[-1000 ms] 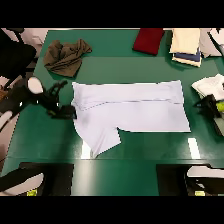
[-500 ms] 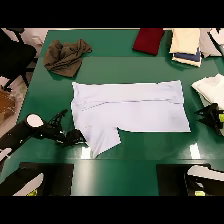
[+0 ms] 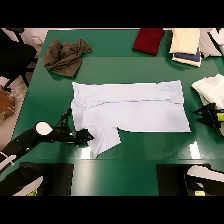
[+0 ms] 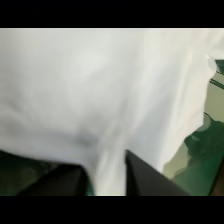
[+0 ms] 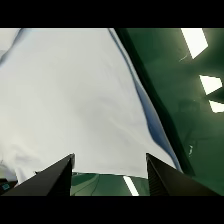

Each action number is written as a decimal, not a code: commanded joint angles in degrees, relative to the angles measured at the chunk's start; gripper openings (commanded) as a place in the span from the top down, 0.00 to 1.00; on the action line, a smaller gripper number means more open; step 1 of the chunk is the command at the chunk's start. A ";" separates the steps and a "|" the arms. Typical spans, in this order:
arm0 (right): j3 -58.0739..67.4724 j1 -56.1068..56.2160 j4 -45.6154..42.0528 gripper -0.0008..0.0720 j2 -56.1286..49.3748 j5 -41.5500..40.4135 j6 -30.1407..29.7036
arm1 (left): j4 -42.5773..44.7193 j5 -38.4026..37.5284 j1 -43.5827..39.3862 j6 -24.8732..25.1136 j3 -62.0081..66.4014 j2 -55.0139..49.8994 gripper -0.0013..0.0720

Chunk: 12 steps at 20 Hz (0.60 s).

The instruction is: Fold the shirts.

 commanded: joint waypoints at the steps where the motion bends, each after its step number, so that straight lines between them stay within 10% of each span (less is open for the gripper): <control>1: -0.02 0.07 -0.13 0.31 0.04 0.74 -0.02 | -1.03 3.34 -4.00 -3.26 0.02 0.26 0.95; 12: -9.46 -0.28 -12.52 0.30 0.04 -4.20 2.03 | 0.28 0.17 -4.00 -2.69 6.03 0.33 0.95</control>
